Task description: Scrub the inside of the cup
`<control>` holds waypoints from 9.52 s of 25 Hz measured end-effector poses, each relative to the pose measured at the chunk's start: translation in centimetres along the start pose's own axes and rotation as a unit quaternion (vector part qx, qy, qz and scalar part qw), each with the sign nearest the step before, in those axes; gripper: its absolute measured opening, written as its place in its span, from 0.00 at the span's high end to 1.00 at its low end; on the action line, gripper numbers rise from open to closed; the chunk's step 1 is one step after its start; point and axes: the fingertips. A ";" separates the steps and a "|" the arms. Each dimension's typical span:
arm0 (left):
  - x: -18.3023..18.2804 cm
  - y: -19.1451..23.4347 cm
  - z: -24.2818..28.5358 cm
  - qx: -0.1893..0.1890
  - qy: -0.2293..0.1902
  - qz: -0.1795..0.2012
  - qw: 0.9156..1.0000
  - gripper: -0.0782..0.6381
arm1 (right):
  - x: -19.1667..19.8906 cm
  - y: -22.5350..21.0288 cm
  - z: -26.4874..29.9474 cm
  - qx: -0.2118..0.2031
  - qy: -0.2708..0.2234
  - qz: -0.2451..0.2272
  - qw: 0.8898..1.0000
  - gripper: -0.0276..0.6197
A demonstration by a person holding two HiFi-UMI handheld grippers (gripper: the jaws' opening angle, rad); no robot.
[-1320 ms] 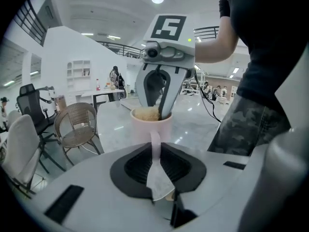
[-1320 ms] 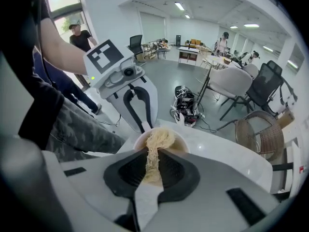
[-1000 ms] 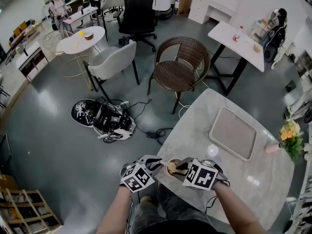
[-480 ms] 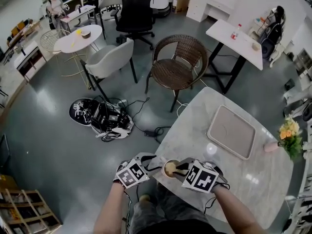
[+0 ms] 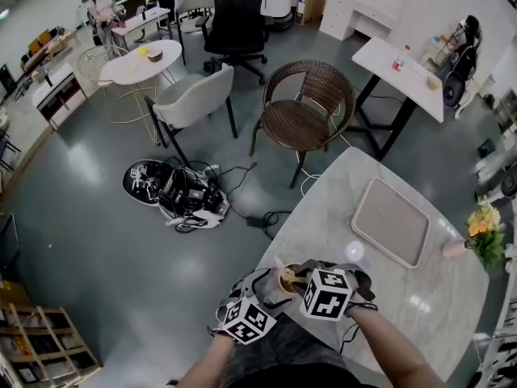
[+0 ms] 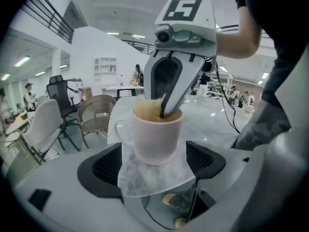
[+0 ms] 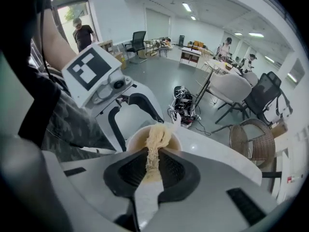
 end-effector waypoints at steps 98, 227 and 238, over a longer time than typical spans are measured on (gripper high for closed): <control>1.1 2.9 1.2 0.222 0.143 0.208 0.942 0.41 | -0.6 -0.3 -0.1 -0.082 0.015 0.054 0.995 0.86; 0.0 1.0 -0.2 0.078 0.008 0.080 0.994 0.33 | -0.4 -1.6 -0.2 -0.066 -0.009 -0.039 0.997 0.86; -2.1 -1.0 1.4 -0.151 -0.012 -0.036 0.988 0.23 | -0.6 -0.8 2.7 -0.026 0.048 -0.048 0.997 0.86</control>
Point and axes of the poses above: the fingertips, and each gripper's own axes: z forward along the fingers, y to its left, x out of its underside, and after that the axes turned 14 degrees about x, right-handed
